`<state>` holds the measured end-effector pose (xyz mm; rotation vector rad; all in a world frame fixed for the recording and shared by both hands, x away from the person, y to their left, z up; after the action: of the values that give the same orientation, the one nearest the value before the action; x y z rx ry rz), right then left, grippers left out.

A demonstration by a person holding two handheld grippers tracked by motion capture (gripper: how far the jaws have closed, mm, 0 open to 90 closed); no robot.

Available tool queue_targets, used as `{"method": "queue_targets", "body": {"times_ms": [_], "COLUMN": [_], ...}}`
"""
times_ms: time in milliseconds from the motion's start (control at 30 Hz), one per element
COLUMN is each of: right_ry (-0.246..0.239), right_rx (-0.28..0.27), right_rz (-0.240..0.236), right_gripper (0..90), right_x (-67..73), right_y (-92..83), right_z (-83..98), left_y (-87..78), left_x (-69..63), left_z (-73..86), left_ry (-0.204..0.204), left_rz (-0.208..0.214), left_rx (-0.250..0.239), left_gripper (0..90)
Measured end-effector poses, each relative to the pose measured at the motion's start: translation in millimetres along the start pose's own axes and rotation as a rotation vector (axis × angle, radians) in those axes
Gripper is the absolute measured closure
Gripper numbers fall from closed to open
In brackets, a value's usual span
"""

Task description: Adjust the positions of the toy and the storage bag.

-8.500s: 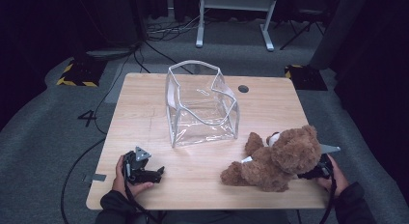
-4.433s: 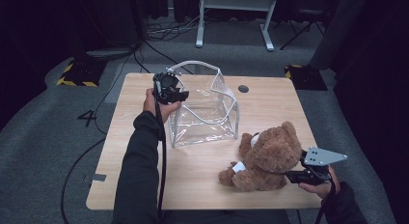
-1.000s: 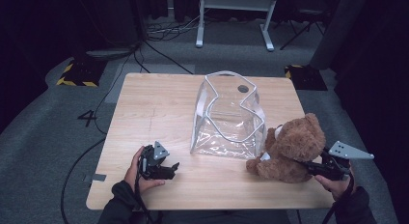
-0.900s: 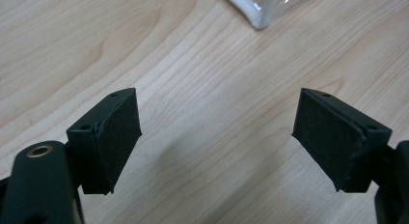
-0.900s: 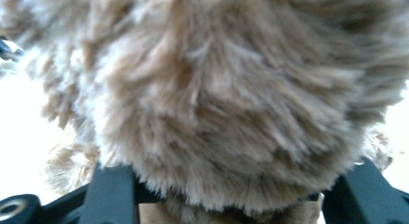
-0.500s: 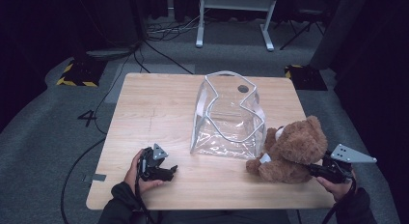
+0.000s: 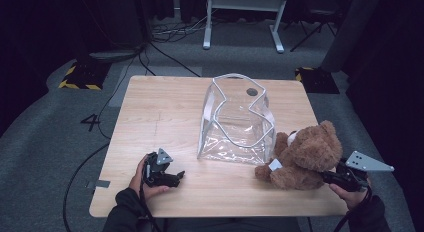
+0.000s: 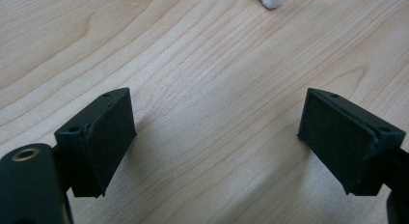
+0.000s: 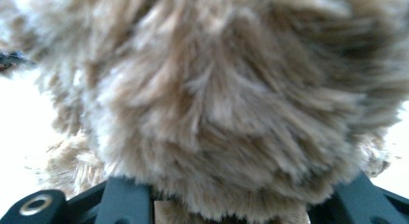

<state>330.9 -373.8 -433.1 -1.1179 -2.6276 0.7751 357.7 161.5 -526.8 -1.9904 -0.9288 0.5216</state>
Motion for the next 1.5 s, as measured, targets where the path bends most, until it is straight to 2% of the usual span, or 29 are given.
{"method": "queue_targets", "body": {"times_ms": [233,667,1500], "right_ry": [-0.007,-0.001,0.005], "right_rx": [-0.028,-0.076,-0.118], "right_rz": [-0.006,0.017,0.058], "right_gripper": [55.3,55.8,56.0], "right_x": [-2.2,-6.4,-12.0], "right_y": [-5.8,-19.5,-35.3], "right_z": [0.8,-0.7,-7.4], "left_y": [0.4,0.7,0.8], "left_x": [-0.7,-0.8,-0.8], "left_z": [-0.5,-0.7,-0.8], "left_ry": [-0.007,-0.009,-0.009], "left_rz": [0.000,0.002,0.002], "left_rx": [0.000,-0.001,-0.001], "left_gripper": [12.8,12.8,12.8]}}
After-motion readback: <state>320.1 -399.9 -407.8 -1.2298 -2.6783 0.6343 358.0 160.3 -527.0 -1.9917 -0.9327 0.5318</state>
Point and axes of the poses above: each handheld gripper's, and its own axes: y roughly forward along the jaws, z roughly out of its underside, x roughly to its left, the point moved 2 cm from there along y, roughly forward along the jaws, and after that the axes turned 10 degrees about x, right-handed, at the moved point
